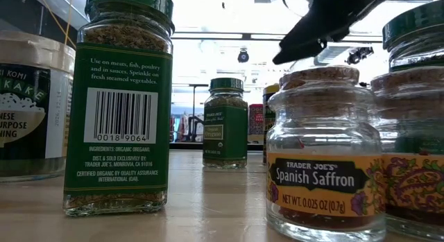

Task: Shelf spices
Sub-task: Put the yellow seasoning bottle on the shelf aligned with the other yellow seasoning bottle

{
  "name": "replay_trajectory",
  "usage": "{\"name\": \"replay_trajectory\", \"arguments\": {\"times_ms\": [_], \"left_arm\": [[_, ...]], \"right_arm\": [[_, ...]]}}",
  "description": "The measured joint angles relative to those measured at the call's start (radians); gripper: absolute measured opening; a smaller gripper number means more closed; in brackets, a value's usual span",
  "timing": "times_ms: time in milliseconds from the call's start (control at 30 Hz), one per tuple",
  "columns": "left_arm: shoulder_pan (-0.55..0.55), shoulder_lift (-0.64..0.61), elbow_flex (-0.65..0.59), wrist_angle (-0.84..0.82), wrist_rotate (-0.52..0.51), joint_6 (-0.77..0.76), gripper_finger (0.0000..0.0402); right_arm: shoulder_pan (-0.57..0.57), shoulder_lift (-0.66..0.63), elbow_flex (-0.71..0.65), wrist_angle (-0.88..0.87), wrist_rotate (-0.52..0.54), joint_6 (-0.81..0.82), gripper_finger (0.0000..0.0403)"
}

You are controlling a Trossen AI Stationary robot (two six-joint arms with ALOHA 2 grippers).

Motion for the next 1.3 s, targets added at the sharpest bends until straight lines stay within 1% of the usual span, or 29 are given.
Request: {"name": "replay_trajectory", "arguments": {"times_ms": [67,200,300,400,600,833,900,1000,1200,1300], "left_arm": [[0.003,0.0,0.0,-0.001,0.001,0.0,0.0259],[0.004,0.0,0.0,-0.001,0.005,-0.003,0.0259],[0.005,0.0,0.0,-0.002,0.008,-0.01,0.0259],[0.005,0.0,0.0,-0.002,0.008,-0.01,0.0259],[0.014,0.0,0.0,-0.002,0.011,-0.015,0.0259],[0.014,0.0,0.0,-0.002,0.024,-0.018,0.0259],[0.014,0.0,0.0,-0.002,0.024,-0.018,0.0259],[0.014,0.0,0.0,-0.002,0.024,-0.018,0.0259],[0.014,0.0,0.0,-0.001,0.024,-0.018,0.0259],[0.014,0.0,0.0,-0.001,0.024,-0.017,0.0259]], "right_arm": [[0.0,0.027,0.0,0.0,0.051,0.037,0.0329],[0.0,0.081,0.0,0.001,0.148,0.125,0.0332],[-0.002,0.1,0.0,0.019,0.15,0.171,0.0332],[-0.002,0.114,0.0,0.022,0.122,0.207,0.0332],[0.011,0.151,0.0,0.027,0.108,0.21,0.0332],[0.014,0.184,0.0,0.047,0.125,0.244,0.0329],[0.014,0.184,0.0,0.05,0.127,0.265,0.032],[0.014,0.184,0.0,0.047,0.127,0.27,0.0296],[0.014,0.182,0.001,0.045,0.127,0.27,0.0215],[0.013,0.167,0.001,0.022,0.11,0.257,0.0209]]}}
